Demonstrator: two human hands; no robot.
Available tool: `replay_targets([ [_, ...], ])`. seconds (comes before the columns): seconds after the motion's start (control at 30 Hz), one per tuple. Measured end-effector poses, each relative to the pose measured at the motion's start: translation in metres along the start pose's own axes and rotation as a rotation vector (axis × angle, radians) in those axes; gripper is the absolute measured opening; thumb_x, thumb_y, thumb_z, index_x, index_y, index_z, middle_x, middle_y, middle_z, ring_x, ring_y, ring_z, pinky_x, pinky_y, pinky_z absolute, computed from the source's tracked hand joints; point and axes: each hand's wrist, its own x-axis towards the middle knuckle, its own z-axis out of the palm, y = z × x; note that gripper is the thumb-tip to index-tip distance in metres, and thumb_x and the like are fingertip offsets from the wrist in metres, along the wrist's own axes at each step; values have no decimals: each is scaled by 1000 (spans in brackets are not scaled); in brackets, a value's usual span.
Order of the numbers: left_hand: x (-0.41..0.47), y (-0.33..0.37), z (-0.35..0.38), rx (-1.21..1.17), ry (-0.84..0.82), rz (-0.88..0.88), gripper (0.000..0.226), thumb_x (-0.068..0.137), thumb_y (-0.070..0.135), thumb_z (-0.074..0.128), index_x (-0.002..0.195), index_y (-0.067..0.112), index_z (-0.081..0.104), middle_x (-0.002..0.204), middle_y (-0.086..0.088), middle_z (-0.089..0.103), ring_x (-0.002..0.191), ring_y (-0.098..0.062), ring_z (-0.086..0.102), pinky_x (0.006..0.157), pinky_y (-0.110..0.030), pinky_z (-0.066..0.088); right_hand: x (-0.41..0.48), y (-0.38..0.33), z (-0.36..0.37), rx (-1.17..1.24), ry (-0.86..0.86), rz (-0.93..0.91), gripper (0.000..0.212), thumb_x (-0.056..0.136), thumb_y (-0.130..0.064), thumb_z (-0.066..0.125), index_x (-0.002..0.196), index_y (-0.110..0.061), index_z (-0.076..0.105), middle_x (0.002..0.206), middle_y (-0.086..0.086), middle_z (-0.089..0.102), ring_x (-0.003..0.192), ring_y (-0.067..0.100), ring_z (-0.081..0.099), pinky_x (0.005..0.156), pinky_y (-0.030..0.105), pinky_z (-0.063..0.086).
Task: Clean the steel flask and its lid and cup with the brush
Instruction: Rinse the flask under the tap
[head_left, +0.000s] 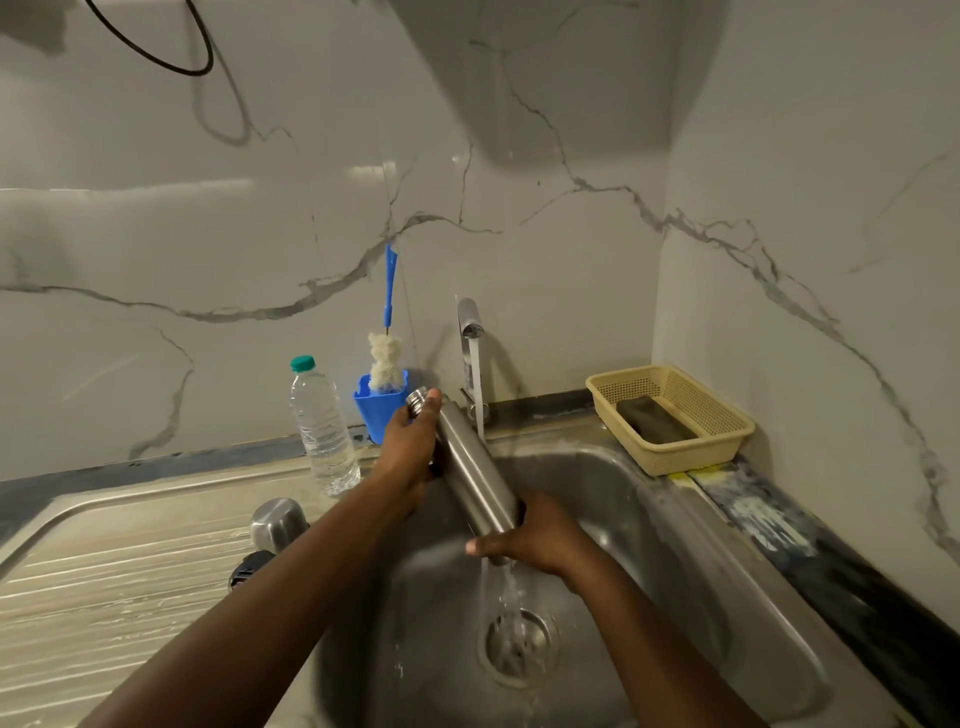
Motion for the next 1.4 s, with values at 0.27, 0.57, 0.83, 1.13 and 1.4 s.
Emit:
replay_targets([
  [0.27, -24, -21, 21, 115, -199, -127, 39, 107, 54, 51, 130, 22, 51, 121, -13, 65, 109, -31, 65, 102, -54, 53, -2, -9, 2, 28, 109, -93, 79, 69, -50, 89, 138, -34, 53, 123, -9, 67, 105, 7, 65, 89, 31, 57],
  [0.57, -17, -13, 14, 221, -240, -36, 49, 101, 59, 58, 118, 14, 71, 114, -17, 75, 110, -34, 72, 104, -53, 55, -8, -7, 0, 136, -17, 35, 88, 64, -44, 96, 138, -28, 52, 115, -8, 64, 98, 8, 65, 82, 29, 57],
  [0.83, -15, -27, 13, 302, -203, -10, 42, 100, 50, 65, 115, 11, 66, 108, -15, 73, 100, -29, 71, 83, -39, 59, -7, -8, 4, 41, 7, 33, 87, 61, -56, 92, 136, -26, 61, 118, -4, 72, 98, 11, 70, 88, 37, 61],
  [1.13, -6, -26, 3, 19, -331, -138, 48, 99, 49, 67, 125, 9, 68, 122, -19, 74, 117, -35, 70, 106, -53, 55, -6, -9, -4, 170, -43, 111, 74, 68, -37, 94, 131, -29, 56, 112, -4, 69, 97, 15, 70, 77, 33, 60],
  [1.4, -14, -33, -7, 41, -273, 13, 30, 106, 34, 59, 114, 9, 75, 110, -13, 79, 110, -30, 73, 95, -41, 59, -3, -5, -1, 177, -27, 127, 79, 64, -37, 94, 133, -27, 55, 115, -1, 69, 100, 17, 69, 81, 36, 60],
])
